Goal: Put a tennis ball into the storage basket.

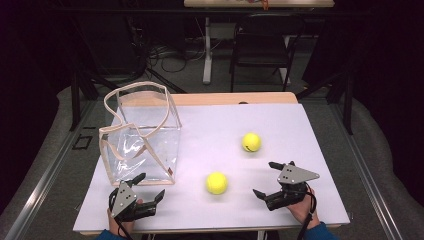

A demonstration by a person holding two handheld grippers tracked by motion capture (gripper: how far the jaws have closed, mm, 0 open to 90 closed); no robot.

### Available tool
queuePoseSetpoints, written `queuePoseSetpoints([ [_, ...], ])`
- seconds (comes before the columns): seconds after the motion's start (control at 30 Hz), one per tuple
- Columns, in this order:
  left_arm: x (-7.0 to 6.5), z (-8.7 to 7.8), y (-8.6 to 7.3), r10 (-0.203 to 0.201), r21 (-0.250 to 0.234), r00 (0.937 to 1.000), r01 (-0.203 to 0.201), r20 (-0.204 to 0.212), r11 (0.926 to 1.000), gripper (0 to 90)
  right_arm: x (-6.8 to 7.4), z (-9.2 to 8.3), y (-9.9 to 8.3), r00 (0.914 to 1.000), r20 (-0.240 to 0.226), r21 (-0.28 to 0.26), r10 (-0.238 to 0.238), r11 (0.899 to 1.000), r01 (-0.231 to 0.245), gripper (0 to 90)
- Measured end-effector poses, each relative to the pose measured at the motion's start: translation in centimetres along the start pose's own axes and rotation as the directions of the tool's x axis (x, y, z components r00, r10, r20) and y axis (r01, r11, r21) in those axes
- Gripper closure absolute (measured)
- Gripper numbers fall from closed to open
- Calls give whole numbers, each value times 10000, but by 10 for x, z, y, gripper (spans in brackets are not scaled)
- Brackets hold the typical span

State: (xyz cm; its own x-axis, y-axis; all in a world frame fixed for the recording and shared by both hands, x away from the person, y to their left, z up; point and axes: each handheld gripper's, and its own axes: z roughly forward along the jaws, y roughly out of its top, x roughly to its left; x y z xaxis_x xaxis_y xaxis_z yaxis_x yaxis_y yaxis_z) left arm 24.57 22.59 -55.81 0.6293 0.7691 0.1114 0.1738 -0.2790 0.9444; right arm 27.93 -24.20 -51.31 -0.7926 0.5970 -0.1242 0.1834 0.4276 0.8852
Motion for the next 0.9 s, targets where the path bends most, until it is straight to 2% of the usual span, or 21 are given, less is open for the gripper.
queuePoseSetpoints([
  [0.6, 0, 1, 0, -4, 50, 10000, 4, 66, 10000, 157, 4, 25, 21, 9989, -476, 775, 43, 9970, -6, 0],
  [0.9, 0, 1, 1, 34, 79, 10000, -34, 64, 10000, 157, 7, 32, 31, 9974, -725, 954, 2, 9954, 67, 0],
])
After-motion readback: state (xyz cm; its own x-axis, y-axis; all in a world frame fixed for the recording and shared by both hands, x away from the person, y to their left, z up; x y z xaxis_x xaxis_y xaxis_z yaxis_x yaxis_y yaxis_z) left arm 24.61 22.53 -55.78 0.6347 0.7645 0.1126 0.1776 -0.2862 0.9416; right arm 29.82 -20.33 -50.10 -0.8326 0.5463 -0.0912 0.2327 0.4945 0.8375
